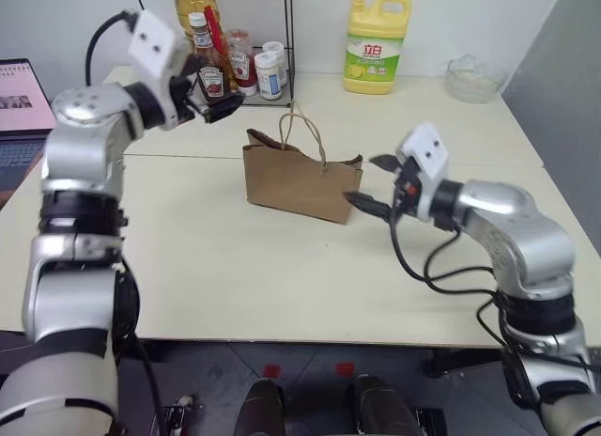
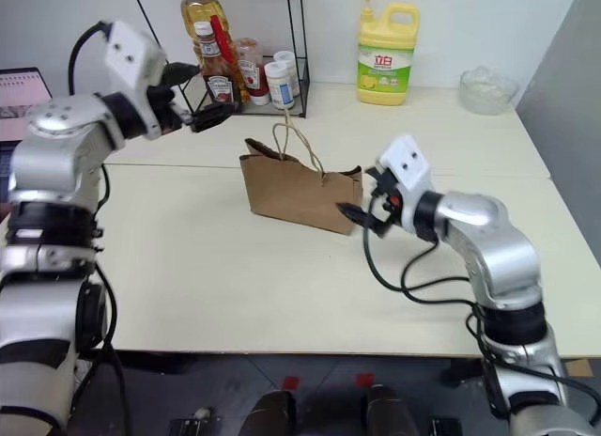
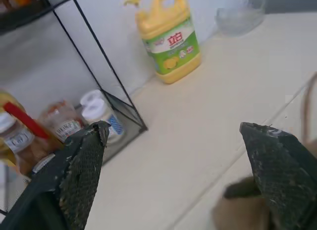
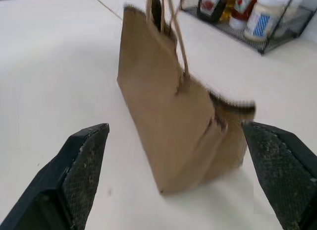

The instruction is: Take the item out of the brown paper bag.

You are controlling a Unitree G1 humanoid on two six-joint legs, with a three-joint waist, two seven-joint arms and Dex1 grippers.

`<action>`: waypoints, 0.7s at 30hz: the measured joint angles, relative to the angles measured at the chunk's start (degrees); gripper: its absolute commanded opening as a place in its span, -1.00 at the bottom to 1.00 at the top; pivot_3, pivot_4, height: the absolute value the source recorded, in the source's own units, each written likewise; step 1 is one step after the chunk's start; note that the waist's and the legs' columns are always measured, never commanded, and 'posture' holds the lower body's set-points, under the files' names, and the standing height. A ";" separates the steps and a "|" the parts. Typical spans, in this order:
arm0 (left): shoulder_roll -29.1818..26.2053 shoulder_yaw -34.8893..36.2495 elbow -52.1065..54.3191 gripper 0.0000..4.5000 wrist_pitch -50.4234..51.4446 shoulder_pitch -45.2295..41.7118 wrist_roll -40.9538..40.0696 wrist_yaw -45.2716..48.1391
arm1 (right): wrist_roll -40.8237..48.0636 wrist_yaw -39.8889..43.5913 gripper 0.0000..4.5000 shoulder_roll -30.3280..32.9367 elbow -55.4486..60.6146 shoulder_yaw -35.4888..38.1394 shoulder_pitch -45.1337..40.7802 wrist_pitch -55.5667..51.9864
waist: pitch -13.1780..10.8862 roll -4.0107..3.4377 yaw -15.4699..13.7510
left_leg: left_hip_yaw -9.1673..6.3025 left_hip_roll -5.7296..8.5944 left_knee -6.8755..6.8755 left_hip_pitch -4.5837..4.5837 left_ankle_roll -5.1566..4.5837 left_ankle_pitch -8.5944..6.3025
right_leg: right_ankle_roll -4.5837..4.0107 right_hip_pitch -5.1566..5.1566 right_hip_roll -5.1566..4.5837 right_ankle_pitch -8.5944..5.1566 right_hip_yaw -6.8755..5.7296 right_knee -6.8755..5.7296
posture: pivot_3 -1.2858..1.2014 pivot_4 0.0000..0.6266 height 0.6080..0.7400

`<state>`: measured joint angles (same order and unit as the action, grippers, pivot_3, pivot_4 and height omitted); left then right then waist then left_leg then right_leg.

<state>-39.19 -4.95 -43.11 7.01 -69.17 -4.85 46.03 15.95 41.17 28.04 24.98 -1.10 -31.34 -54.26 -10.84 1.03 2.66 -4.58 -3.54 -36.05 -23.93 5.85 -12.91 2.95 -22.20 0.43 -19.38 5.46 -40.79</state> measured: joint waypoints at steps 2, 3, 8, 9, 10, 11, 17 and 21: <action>1.81 -2.99 -6.31 1.00 -5.16 -1.68 4.49 -1.15 | 0.67 -1.37 0.99 0.04 1.44 -0.20 3.16 -0.89 | 0.00 0.00 0.34 | 0.01 -0.01 0.00 0.00 0.00 0.00 | 0.00 -0.02 0.00 0.00 0.03 -0.03 | 0.03 -0.52 1.00; 2.59 -4.31 -9.02 1.00 -7.32 -2.31 6.47 -1.74 | 0.81 -2.19 0.99 -0.05 2.16 -0.23 4.07 -1.18 | -0.01 0.01 0.56 | 0.01 -0.01 0.00 0.00 0.00 0.00 | 0.00 -0.03 0.02 0.00 0.03 -0.05 | 0.03 -0.52 1.00; 5.62 -7.48 -18.13 1.00 -13.61 -4.69 12.63 -1.75 | -0.37 -7.38 0.99 -1.54 3.40 -2.25 7.33 0.06 | -0.01 0.01 0.99 | -0.01 -0.03 0.01 -0.01 -0.01 0.00 | 0.01 -0.06 0.08 -0.01 0.05 -0.05 | 0.03 -0.52 1.00; 5.61 -7.83 -18.54 1.00 -14.23 -4.77 13.23 -0.71 | -1.13 -8.22 0.99 -1.60 3.10 -2.97 8.12 0.67 | -0.01 0.01 0.98 | -0.01 -0.03 0.01 -0.02 -0.01 0.00 | 0.01 -0.06 0.08 -0.01 0.06 -0.03 | 0.03 -0.52 1.00; 5.57 -7.98 -18.70 1.00 -14.66 -4.79 13.44 0.89 | -1.46 -9.03 0.99 -1.64 2.39 -3.37 8.45 1.15 | -0.01 0.01 0.98 | 0.00 -0.02 0.01 -0.02 0.00 0.00 | 0.01 -0.06 0.07 -0.01 0.06 -0.04 | 0.03 -0.52 1.00; 5.48 -7.98 -18.68 1.00 -14.69 -4.80 13.39 3.35 | -1.67 -9.69 0.99 -1.75 1.69 -3.44 8.43 1.54 | -0.01 0.01 0.97 | 0.00 -0.03 0.00 -0.02 0.01 0.01 | 0.01 -0.06 0.07 -0.01 0.06 -0.04 | 0.03 -0.52 1.00; 0.45 -8.14 -7.29 1.00 -8.59 1.47 10.21 23.18 | -1.82 -11.35 0.99 -2.32 -1.59 -3.45 8.60 4.23 | -0.01 0.01 1.48 | 0.00 -0.07 0.03 0.02 0.16 0.10 | 0.01 -0.04 0.08 -0.01 0.04 -0.06 | 0.03 -0.52 1.00; -4.96 -8.09 10.17 1.00 0.97 12.84 7.81 30.41 | -1.78 -11.13 0.99 -1.86 -3.48 -3.64 9.04 6.05 | -0.01 0.01 2.00 | -0.01 -0.11 0.03 0.02 0.15 0.09 | 0.01 -0.02 0.08 -0.01 0.05 -0.07 | 0.03 -0.52 1.00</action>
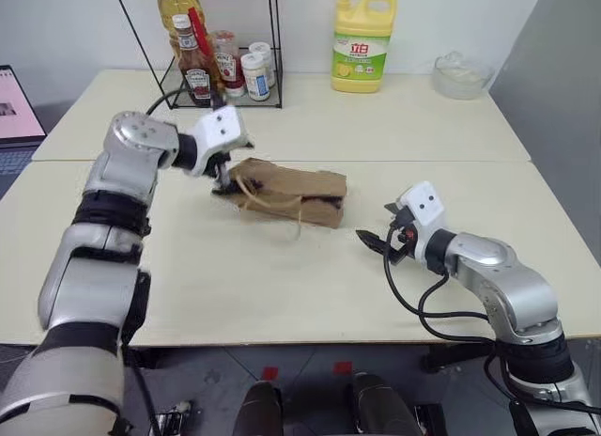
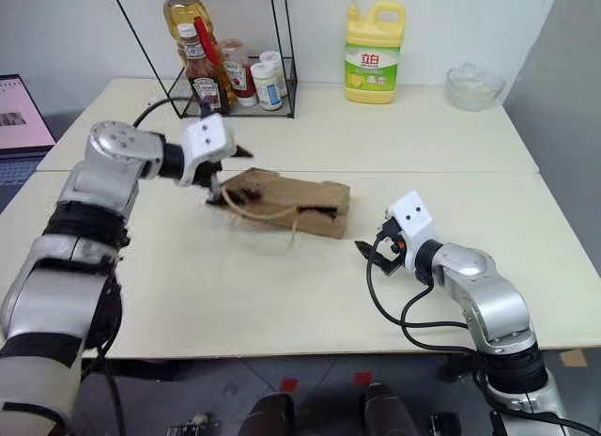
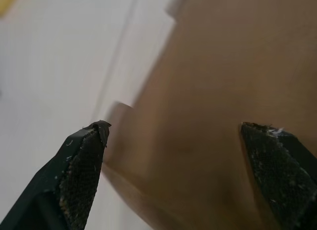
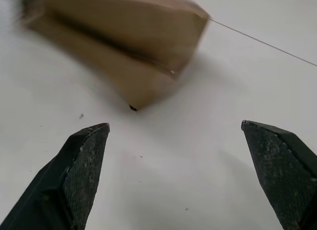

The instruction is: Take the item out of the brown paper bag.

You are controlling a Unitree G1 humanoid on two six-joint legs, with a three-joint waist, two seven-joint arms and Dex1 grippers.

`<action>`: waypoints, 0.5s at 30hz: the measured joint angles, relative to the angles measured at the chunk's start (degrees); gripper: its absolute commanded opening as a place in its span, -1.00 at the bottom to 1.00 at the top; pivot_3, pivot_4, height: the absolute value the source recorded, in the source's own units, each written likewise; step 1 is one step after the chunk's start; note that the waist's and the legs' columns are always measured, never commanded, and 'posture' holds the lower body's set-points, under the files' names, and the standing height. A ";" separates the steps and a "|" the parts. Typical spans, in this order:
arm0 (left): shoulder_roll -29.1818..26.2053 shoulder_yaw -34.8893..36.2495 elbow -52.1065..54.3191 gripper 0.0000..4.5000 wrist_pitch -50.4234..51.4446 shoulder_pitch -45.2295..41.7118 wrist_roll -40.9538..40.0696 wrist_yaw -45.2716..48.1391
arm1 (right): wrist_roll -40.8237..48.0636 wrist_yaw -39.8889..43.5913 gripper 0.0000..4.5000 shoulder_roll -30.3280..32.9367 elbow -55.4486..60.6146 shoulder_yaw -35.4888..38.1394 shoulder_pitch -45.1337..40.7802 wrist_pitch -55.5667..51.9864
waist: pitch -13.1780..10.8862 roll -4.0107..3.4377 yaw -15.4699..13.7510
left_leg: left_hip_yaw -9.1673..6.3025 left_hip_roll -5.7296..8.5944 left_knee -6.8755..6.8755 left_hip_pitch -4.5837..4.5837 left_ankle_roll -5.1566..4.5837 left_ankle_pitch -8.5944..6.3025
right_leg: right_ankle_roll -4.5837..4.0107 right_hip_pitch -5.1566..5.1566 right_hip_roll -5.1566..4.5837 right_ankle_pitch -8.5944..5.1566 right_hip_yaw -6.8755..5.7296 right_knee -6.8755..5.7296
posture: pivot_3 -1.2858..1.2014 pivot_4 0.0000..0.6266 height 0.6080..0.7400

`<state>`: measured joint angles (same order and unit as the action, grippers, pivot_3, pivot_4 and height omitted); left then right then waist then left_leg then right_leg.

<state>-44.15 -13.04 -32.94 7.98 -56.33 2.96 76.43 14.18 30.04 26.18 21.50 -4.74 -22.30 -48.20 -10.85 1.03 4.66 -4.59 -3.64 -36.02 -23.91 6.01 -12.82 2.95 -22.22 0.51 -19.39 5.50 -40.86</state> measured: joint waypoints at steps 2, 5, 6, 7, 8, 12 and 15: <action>-1.77 0.18 8.06 1.00 5.15 5.13 -1.22 1.05 | -0.02 0.16 0.99 0.21 -0.75 -0.12 0.21 0.86 | 0.00 0.00 -0.04 | -0.02 0.00 -0.03 0.01 -0.02 -0.01 | 0.00 0.04 0.00 0.00 -0.01 -0.02 | 0.03 -0.52 1.00; -3.25 2.26 19.23 1.00 13.01 12.22 -3.26 0.13 | -0.05 0.36 0.99 0.22 -1.76 -0.91 0.35 2.06 | 0.00 0.00 -0.34 | -0.03 0.00 -0.06 0.01 -0.14 -0.08 | 0.00 0.07 -0.01 0.00 -0.01 -0.01 | 0.03 -0.52 1.00; -3.45 2.45 21.77 1.00 14.61 13.86 -3.61 -0.32 | -0.06 0.42 0.99 0.25 -1.85 -1.03 0.56 2.39 | 0.00 0.00 -0.46 | -0.04 0.01 -0.07 0.02 -0.14 -0.08 | 0.00 0.09 -0.02 0.00 -0.02 -0.02 | 0.03 -0.52 1.00; -3.63 3.19 25.58 1.00 16.72 16.48 -4.38 -1.16 | -0.06 0.55 0.99 0.27 -2.09 -1.15 0.60 2.92 | 0.00 0.00 -0.57 | -0.04 0.01 -0.07 0.02 -0.14 -0.08 | 0.00 0.09 -0.02 0.00 -0.02 -0.01 | 0.03 -0.52 1.00; -3.63 3.55 28.27 1.00 17.92 18.33 -5.04 -1.79 | -0.08 0.67 0.99 0.38 -2.28 -1.15 0.64 3.21 | 0.00 0.01 -0.74 | -0.04 0.01 -0.08 0.02 -0.14 -0.08 | 0.00 0.09 -0.02 0.00 -0.02 0.00 | 0.03 -0.52 1.00; -4.23 4.30 35.21 1.00 17.65 21.88 -7.75 -2.04 | -0.07 1.48 0.99 1.40 -2.86 -1.13 1.62 4.60 | 0.00 0.01 -1.50 | -0.03 0.01 -0.08 0.02 -0.15 -0.08 | 0.00 0.09 -0.02 0.00 -0.03 -0.01 | 0.03 -0.52 1.00; -7.47 5.21 36.14 1.00 11.13 22.61 -8.11 -0.94 | -0.05 2.60 0.99 2.93 -2.88 -1.08 2.38 6.22 | 0.00 0.01 -1.47 | 0.00 0.01 -0.07 0.06 -0.15 -0.09 | 0.00 0.08 -0.01 0.00 0.00 0.00 | 0.03 -0.52 1.00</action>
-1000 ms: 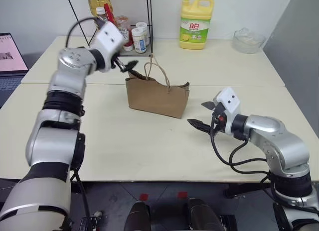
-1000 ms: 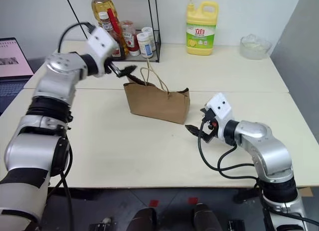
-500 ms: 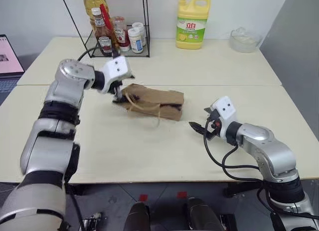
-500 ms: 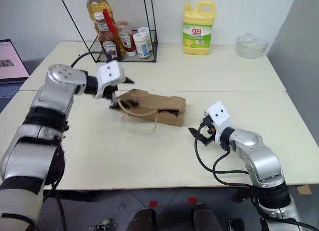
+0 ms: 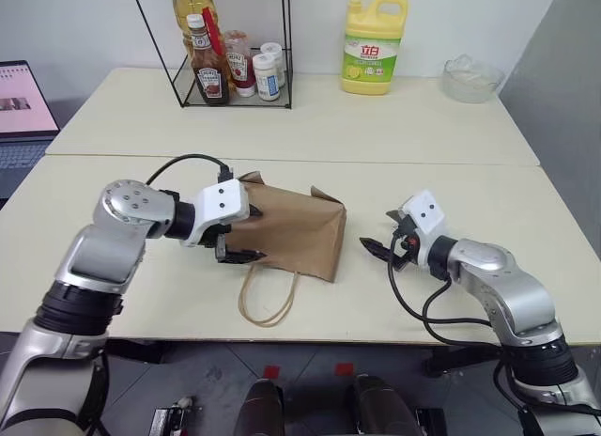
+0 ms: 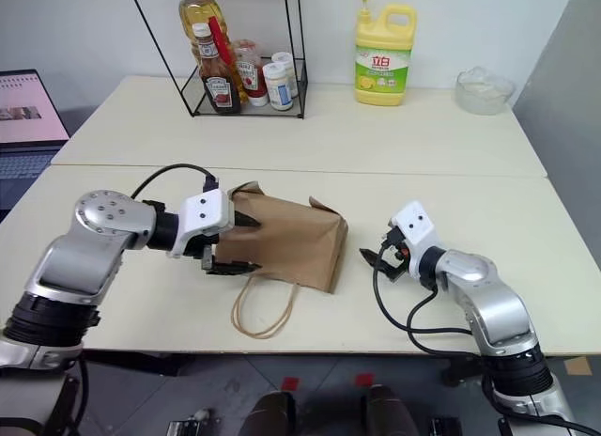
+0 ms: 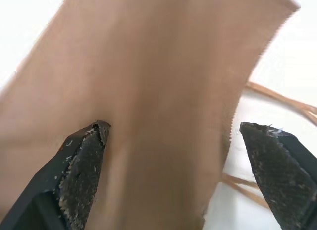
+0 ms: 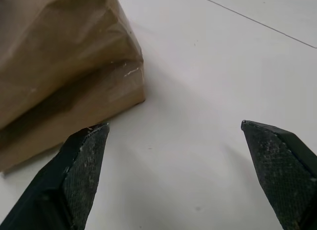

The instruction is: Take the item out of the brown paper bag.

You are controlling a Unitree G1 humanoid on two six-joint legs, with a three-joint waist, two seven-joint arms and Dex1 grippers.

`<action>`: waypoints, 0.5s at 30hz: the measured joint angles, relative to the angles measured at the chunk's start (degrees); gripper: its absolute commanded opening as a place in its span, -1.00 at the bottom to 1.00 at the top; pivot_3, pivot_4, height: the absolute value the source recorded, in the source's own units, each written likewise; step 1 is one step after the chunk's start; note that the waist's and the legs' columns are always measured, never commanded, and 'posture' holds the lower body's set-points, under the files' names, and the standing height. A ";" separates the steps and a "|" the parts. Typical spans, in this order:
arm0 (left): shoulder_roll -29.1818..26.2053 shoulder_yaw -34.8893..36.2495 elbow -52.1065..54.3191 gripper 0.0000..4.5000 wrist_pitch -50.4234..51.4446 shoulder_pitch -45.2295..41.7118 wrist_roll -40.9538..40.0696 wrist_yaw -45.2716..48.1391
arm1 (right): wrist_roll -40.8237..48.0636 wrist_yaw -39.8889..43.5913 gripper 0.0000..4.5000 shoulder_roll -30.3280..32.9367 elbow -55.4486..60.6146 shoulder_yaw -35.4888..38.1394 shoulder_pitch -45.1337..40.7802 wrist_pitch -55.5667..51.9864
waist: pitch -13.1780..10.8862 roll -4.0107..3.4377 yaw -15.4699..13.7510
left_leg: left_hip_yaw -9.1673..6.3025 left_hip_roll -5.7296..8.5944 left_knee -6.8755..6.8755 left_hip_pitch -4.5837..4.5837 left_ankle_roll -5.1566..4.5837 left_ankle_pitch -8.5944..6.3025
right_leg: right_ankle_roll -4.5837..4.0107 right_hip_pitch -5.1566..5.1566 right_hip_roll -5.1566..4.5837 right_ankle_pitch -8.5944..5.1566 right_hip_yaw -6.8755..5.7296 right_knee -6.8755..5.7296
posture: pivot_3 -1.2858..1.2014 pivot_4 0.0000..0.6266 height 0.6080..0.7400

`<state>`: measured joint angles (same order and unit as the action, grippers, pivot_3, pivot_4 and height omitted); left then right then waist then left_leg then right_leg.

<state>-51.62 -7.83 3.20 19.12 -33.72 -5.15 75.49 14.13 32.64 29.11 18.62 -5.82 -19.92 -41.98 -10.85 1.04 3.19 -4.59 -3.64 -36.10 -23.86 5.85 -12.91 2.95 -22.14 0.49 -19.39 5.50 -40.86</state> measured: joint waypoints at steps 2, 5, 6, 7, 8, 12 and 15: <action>-2.72 0.14 0.47 1.00 -5.91 1.63 0.06 2.33 | 0.00 1.07 0.99 1.18 0.00 0.01 0.89 1.38 | 0.00 0.00 0.00 | 0.02 0.00 0.02 0.01 0.00 0.00 | 0.00 -0.01 0.00 0.00 0.02 0.01 | 0.03 -0.52 1.00; -3.30 -0.37 -1.30 1.00 -14.77 1.91 0.34 4.36 | -0.21 2.06 0.99 2.14 0.04 0.00 1.28 4.36 | 0.00 0.00 -0.01 | 0.02 -0.01 0.01 0.01 -0.01 0.00 | 0.00 -0.01 0.01 0.00 0.00 0.00 | 0.03 -0.52 1.00; -3.22 -0.59 -2.36 1.00 -16.53 1.55 0.35 4.80 | -0.40 2.22 0.99 2.14 0.05 0.00 1.36 5.33 | 0.00 0.00 0.00 | 0.01 0.00 0.01 0.01 -0.01 0.00 | 0.00 -0.01 0.01 0.00 0.00 -0.01 | 0.03 -0.52 1.00; -3.09 -0.79 -4.16 1.00 -18.97 0.91 0.35 5.44 | -0.63 2.36 0.99 2.16 0.24 0.00 1.72 6.62 | 0.00 0.00 0.02 | 0.01 0.00 0.00 0.01 -0.01 0.00 | 0.00 -0.01 0.01 0.00 0.00 -0.01 | 0.03 -0.52 1.00; -3.07 -0.82 -5.29 1.00 -20.69 0.61 0.34 5.91 | -0.73 2.56 0.99 2.22 0.51 -0.01 2.20 7.40 | 0.00 0.00 0.02 | 0.02 0.00 0.00 0.00 -0.01 0.00 | 0.00 -0.01 0.01 0.00 0.00 0.00 | 0.03 -0.52 1.00; -3.07 -1.63 -9.85 1.00 -28.62 0.55 0.51 8.66 | -1.60 4.89 0.99 3.75 2.07 -1.25 4.83 10.91 | 0.00 0.00 0.02 | 0.02 0.00 0.01 0.00 -0.02 -0.01 | -0.01 -0.02 0.01 0.00 0.01 0.02 | 0.03 -0.52 1.00; -2.63 -3.13 -12.50 1.00 -35.03 0.53 0.97 10.42 | -2.02 6.40 0.99 4.70 3.31 -2.24 6.50 13.21 | 0.00 0.00 0.01 | 0.02 0.00 0.00 0.00 -0.02 -0.01 | -0.01 -0.01 0.01 0.00 0.01 0.00 | 0.03 -0.52 1.00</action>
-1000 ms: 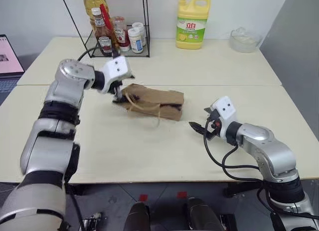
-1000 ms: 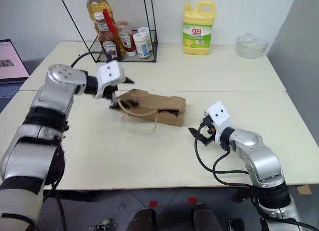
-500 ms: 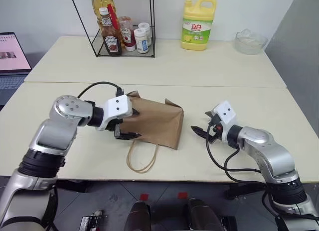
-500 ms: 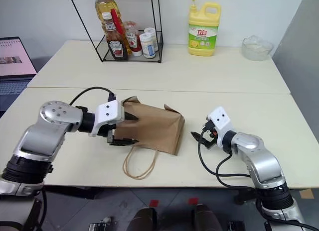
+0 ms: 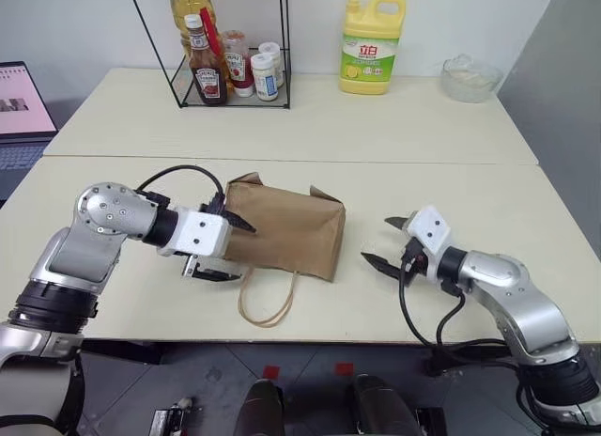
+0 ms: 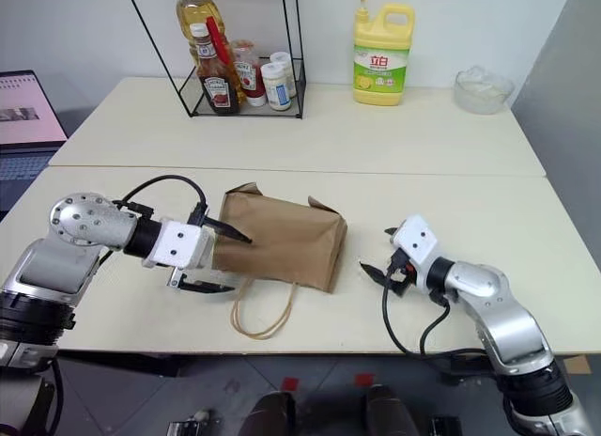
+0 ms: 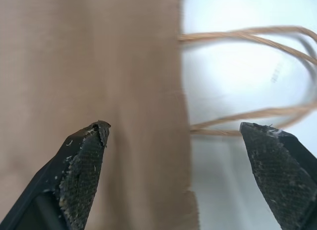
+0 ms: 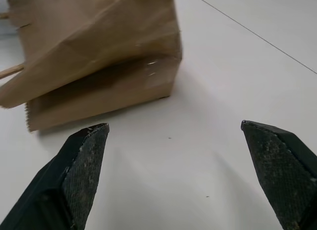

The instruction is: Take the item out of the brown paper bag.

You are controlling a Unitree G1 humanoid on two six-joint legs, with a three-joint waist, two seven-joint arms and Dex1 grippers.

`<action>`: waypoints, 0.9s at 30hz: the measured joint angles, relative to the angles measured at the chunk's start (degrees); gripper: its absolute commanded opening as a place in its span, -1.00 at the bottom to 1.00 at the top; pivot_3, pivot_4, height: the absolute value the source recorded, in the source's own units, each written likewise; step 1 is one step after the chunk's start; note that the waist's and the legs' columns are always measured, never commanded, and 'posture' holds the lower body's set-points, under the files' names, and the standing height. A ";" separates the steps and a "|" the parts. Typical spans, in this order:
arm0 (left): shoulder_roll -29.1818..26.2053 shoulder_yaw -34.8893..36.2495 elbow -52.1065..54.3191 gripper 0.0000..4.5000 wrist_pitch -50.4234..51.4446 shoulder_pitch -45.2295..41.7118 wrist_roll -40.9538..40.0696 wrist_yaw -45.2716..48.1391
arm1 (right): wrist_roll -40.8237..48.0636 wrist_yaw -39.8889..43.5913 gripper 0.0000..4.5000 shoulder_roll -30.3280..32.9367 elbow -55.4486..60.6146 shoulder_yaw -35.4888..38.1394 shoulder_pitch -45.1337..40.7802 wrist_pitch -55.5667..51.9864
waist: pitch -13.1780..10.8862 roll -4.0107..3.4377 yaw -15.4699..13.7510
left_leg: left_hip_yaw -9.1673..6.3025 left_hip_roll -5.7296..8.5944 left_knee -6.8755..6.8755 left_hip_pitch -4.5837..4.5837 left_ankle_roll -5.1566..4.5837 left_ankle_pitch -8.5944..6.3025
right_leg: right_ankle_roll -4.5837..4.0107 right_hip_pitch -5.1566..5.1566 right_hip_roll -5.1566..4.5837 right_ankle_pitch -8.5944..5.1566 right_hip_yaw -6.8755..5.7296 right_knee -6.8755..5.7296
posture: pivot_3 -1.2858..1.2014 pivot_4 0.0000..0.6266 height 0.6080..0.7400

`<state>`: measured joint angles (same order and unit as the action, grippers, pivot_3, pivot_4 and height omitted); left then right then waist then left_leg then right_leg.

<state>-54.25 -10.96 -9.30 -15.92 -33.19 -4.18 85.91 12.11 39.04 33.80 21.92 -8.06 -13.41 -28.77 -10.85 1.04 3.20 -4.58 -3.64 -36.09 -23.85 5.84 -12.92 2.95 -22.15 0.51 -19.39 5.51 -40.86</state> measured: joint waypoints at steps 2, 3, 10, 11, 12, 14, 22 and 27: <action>0.95 -0.70 -0.57 1.00 -2.06 0.00 0.00 0.47 | -0.09 0.52 0.99 0.10 0.35 -0.03 0.22 0.77 | 0.00 0.00 0.01 | -0.01 0.00 -0.02 0.00 0.00 0.00 | 0.00 0.01 0.00 0.00 -0.01 -0.01 | 0.03 -0.52 1.00; 1.26 -1.07 -0.68 1.00 -3.19 0.02 0.02 0.69 | -0.12 0.62 0.99 0.26 0.45 -0.03 0.26 0.95 | 0.00 0.00 0.01 | -0.01 0.00 -0.02 0.00 0.00 0.00 | 0.00 0.01 0.00 0.00 0.00 -0.01 | 0.03 -0.52 1.00; 4.21 -2.89 -0.76 1.00 -10.59 2.52 1.28 -1.09 | -0.40 0.33 0.99 0.87 0.71 0.06 0.75 0.98 | 0.00 0.00 0.00 | -0.01 0.00 -0.02 0.01 0.00 0.00 | 0.00 0.02 0.00 0.00 -0.01 -0.01 | 0.03 -0.52 1.00; 4.57 -3.42 -0.84 1.00 -11.58 2.92 1.78 -1.59 | -0.59 0.22 0.99 0.92 0.87 0.06 0.76 0.98 | 0.00 0.00 0.00 | -0.01 0.00 -0.02 0.01 0.00 0.00 | 0.00 0.02 0.00 0.00 -0.01 -0.01 | 0.03 -0.52 1.00; 5.05 -3.73 -1.05 1.00 -12.67 3.16 2.33 -2.06 | -0.84 -0.05 0.99 1.03 0.97 0.09 0.78 0.98 | 0.00 0.00 0.00 | -0.02 0.00 -0.02 0.01 0.00 0.00 | 0.00 0.02 0.00 0.00 -0.01 -0.01 | 0.03 -0.52 1.00; 6.26 -3.97 -1.85 1.00 -13.38 3.18 2.97 -3.56 | -1.66 -0.40 0.99 1.28 1.11 0.16 0.90 0.98 | 0.01 0.01 -0.01 | -0.01 0.00 -0.03 0.01 0.00 0.00 | 0.00 0.02 0.00 0.00 0.00 -0.01 | 0.03 -0.52 1.00; 7.63 -4.01 -2.04 0.04 -10.18 3.72 1.66 -5.47 | -1.88 0.06 1.00 2.27 2.12 0.37 1.74 1.96 | 0.01 0.01 0.02 | -0.02 0.00 -0.03 0.02 0.00 0.00 | 0.00 0.03 0.00 0.00 -0.01 -0.04 | 0.03 -0.52 1.00; 7.65 -3.73 -0.31 -0.65 -3.63 3.75 -0.98 -5.44 | -1.92 2.03 1.00 3.89 2.12 0.71 2.56 4.76 | 0.01 0.01 0.03 | -0.02 0.00 -0.04 0.02 0.00 0.00 | 0.00 0.04 0.00 0.00 -0.01 -0.04 | 0.03 -0.52 1.00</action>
<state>-46.60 -14.70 -9.61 -19.55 -29.44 -5.16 80.47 10.19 41.07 37.70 24.04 -7.35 -10.85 -24.01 -10.84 1.05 3.22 -4.60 -3.64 -36.13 -23.84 5.84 -12.92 2.95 -22.11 0.51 -19.39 5.50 -40.90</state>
